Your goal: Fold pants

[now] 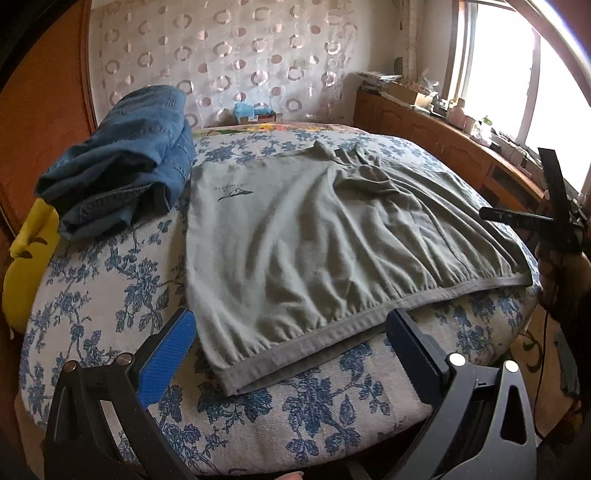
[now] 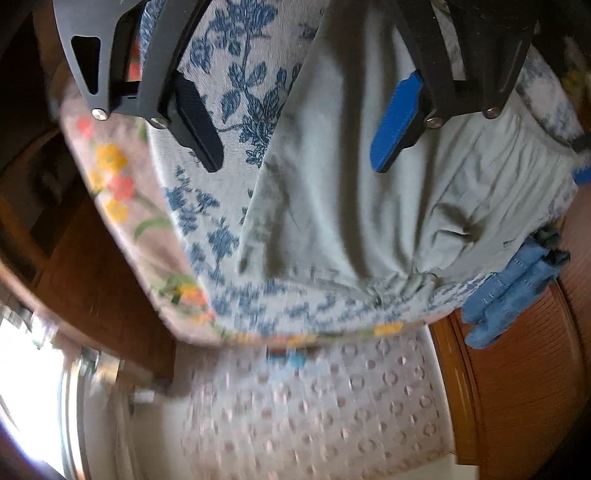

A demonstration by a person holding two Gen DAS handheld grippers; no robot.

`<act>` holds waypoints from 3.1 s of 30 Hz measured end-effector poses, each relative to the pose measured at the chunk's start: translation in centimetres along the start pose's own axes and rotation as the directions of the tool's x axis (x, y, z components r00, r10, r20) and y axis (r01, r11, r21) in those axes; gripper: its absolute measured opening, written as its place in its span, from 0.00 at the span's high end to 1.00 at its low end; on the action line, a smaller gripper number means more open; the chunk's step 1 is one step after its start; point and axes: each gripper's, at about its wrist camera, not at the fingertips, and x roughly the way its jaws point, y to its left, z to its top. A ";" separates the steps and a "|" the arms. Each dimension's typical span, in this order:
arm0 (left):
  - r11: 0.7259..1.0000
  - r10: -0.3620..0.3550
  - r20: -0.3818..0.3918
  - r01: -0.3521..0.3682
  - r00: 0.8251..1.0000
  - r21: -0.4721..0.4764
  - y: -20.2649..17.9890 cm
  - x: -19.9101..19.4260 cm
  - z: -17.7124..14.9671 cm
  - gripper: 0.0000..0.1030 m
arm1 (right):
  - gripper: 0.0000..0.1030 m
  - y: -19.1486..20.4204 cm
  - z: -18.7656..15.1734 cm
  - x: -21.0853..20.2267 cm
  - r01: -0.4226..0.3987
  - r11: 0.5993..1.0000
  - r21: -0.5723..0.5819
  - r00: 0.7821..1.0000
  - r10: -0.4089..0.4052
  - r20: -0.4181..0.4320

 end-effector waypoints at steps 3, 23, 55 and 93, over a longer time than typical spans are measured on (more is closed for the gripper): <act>1.000 -0.015 -0.005 0.015 1.000 -0.024 0.4 0.4 -0.3 0.00 | 0.28 0.2 1.8 -0.8 0.020 1.000 -0.005 1.000 -0.020 0.000; 1.000 -0.011 -0.049 0.011 0.999 0.002 0.6 2.0 -0.9 0.00 | 0.78 -0.9 7.9 2.5 0.068 0.993 0.094 0.996 -0.061 -0.072; 0.992 -0.081 -0.041 0.076 0.996 -0.097 2.6 -0.4 -0.7 0.00 | 0.46 6.1 -3.0 -5.3 -0.044 0.985 -0.165 0.998 0.051 0.038; 0.991 -0.039 -0.039 0.034 0.998 -0.129 4.2 -0.5 -2.4 0.91 | 0.35 7.1 -4.5 -4.4 0.026 0.984 -0.176 0.995 -0.009 0.100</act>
